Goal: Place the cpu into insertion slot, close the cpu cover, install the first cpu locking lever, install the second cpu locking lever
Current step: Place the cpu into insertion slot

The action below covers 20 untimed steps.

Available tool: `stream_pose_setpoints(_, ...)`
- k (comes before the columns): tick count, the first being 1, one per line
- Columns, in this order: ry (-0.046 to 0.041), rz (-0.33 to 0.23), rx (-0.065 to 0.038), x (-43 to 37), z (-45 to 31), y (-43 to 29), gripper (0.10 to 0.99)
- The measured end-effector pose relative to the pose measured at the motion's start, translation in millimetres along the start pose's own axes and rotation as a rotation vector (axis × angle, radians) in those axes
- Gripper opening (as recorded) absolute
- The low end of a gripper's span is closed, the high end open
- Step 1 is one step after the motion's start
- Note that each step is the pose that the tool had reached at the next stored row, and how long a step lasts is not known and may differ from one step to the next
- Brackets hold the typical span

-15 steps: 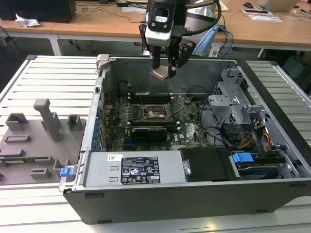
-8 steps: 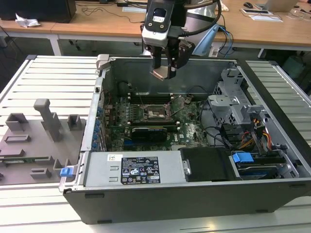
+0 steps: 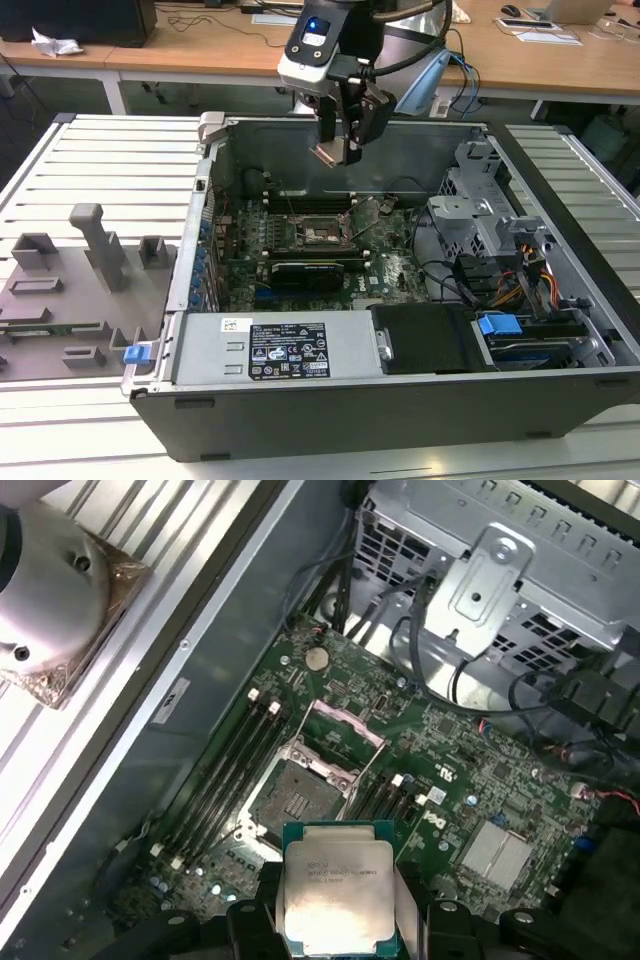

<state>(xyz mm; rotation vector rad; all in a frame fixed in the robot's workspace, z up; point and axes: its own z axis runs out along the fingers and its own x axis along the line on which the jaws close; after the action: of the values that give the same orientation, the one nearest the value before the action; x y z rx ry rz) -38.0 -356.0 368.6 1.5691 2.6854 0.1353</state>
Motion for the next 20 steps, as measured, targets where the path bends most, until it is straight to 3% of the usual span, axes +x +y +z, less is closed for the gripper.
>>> stream_pose_setpoints(3, -0.0071, 0.080, -0.002, 0.0, 1.7, -0.2, 0.529)
stream_pose_setpoints(6, -0.0102, 0.114, -0.002, 0.0, 3.0, -0.3, 0.529)
stream_pose_setpoints(15, -0.0125, 0.132, -0.002, -0.2, 12.3, -1.2, 0.529)
stream_pose_setpoints(20, -0.0147, 0.155, -0.003, -0.2, 13.5, -1.3, 0.529)
